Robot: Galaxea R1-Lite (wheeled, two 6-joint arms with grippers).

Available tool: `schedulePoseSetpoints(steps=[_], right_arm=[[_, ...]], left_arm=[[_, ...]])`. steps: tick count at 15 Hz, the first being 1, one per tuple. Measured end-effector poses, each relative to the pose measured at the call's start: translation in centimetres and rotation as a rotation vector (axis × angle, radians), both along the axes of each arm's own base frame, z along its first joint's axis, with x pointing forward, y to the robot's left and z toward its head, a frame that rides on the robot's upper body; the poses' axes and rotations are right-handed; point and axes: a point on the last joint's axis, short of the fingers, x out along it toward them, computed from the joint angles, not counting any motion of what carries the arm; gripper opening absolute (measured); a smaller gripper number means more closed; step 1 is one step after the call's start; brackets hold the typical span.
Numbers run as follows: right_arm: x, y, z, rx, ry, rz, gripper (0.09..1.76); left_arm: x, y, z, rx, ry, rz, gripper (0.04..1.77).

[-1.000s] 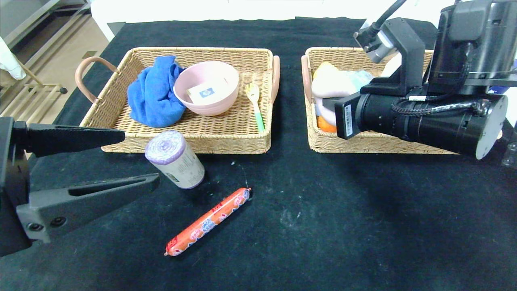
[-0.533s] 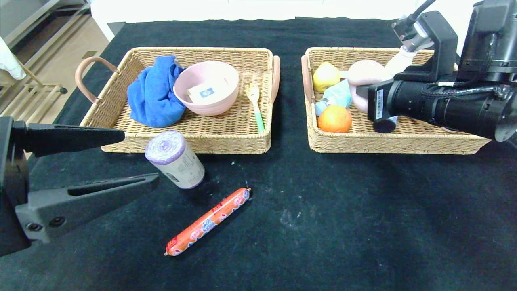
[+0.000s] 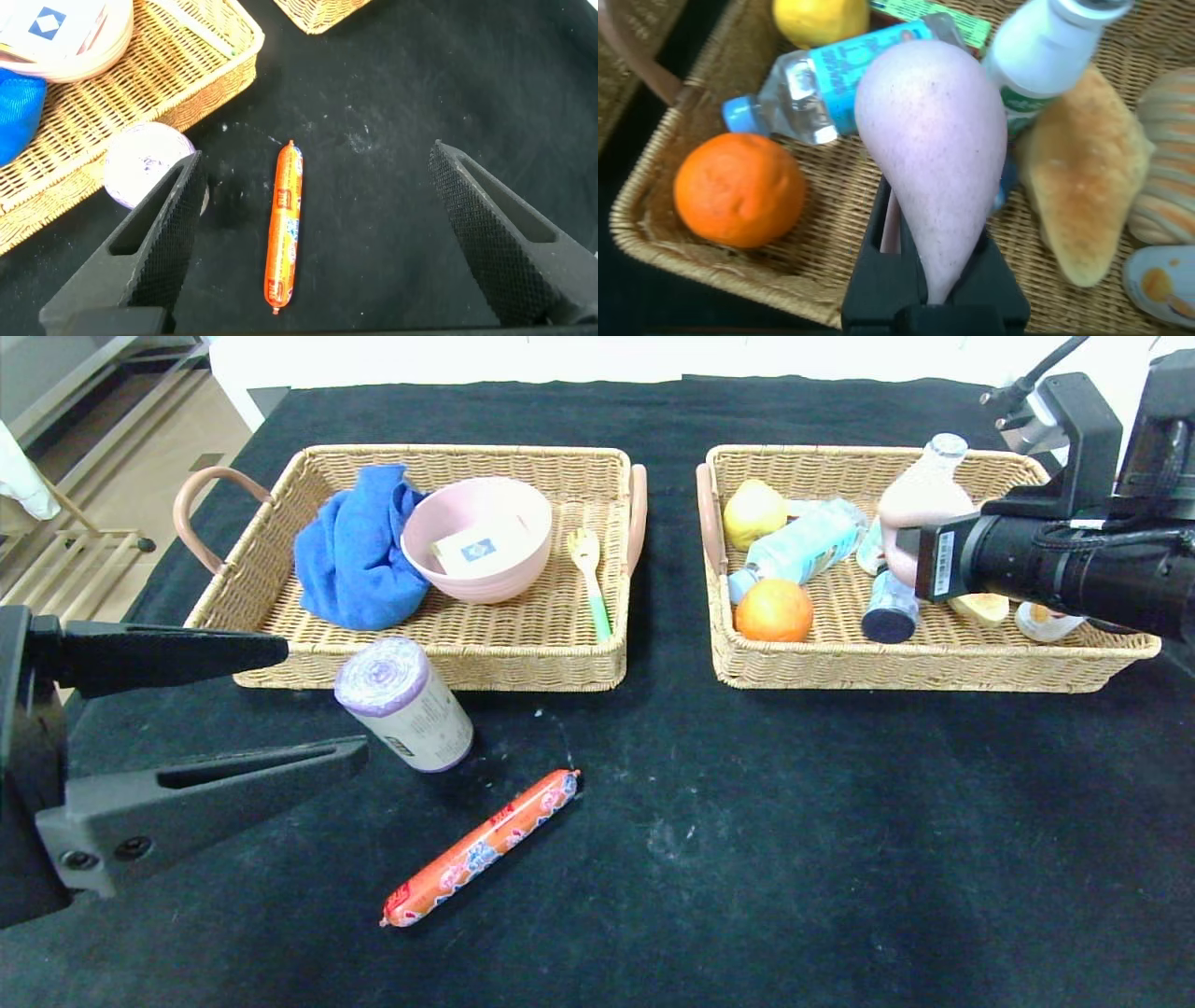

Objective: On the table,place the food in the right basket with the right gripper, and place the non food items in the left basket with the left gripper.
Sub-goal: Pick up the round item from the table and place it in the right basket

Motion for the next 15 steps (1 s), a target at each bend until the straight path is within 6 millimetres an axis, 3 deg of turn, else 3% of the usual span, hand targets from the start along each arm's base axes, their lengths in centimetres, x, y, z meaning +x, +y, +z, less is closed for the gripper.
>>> schedulePoseSetpoints(steps=[9,15], right_arm=[[-0.3,-6.0,-0.4,0.002,0.015,-0.077,0.17],[0.0,-7.6,-1.1,0.006,0.016,-0.106,0.17]], left_arm=[[0.0,0.0,0.0,0.0,0.001,0.0,1.72],[0.2,-0.1,-0.2,0.005,0.011,-0.001,1.72]])
